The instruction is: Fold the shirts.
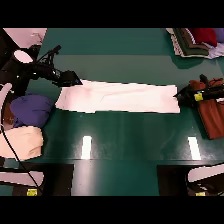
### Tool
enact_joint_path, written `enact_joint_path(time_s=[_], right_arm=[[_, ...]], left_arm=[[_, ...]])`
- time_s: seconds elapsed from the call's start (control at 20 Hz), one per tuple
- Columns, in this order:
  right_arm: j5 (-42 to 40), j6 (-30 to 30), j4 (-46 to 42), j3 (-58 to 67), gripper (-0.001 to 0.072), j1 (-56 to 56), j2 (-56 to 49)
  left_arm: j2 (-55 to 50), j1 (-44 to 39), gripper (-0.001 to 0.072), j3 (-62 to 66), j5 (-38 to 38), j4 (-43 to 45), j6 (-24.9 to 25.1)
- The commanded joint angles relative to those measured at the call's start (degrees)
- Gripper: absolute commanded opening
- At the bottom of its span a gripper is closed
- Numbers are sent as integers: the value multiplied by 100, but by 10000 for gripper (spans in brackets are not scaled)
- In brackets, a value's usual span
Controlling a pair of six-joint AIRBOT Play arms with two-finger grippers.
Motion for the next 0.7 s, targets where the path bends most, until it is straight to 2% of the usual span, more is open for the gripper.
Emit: enact_joint_path(time_s=[0.0, 0.1, 0.15, 0.2, 0.25, 0.45, 0.65], right_arm=[[-74, -133, -4, -37, 446, 306, -238], [-72, -428, -2, -37, 285, 444, -258], [-70, -544, 2, -37, 166, 487, -243], [-70, -566, -4, -37, 57, 485, -208], [-70, -608, 0, -37, 13, 485, -133], [42, -577, -2, -15, 10, 439, 595], [612, 22, 0, 909, 10, 719, 1300]], left_arm=[[-2, -87, 652, 7, 70, -13, 4], [-2, -92, 625, 7, 59, -9, 2], [-2, -92, 416, 7, 44, -9, 4], [-2, -92, 125, 7, 44, -20, 7], [-2, -92, 30, 7, 68, -68, 24], [-4, -442, 22, 9, 463, -157, -164], [-341, -1412, 22, 415, 1080, 37, -153]])
